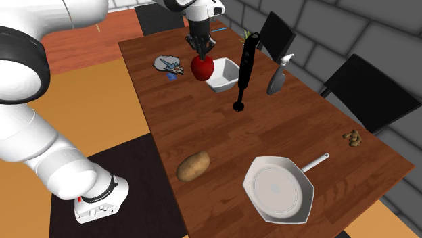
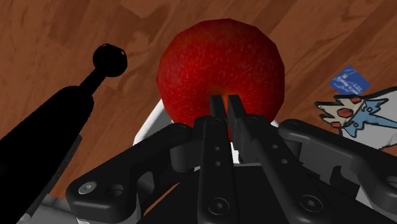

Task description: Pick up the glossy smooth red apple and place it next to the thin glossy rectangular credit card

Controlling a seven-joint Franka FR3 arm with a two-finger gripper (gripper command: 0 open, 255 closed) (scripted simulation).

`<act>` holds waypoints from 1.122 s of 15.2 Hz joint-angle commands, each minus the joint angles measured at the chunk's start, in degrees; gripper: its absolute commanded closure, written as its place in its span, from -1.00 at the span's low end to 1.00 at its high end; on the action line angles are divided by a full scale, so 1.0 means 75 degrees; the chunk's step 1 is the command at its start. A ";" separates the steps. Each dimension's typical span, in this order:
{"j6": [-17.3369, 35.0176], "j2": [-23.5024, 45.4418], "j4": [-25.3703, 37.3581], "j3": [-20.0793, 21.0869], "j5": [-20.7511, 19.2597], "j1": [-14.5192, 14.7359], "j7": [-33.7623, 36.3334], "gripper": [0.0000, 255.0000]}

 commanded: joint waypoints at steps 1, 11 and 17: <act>-0.0010 0.0154 0.0188 0.0135 -0.0020 0.0154 0.0310 1.00; -0.0041 0.1121 0.1261 0.0709 -0.0175 0.0937 0.1707 1.00; 0.0595 0.1069 0.0572 0.0713 -0.0171 0.0946 0.1684 1.00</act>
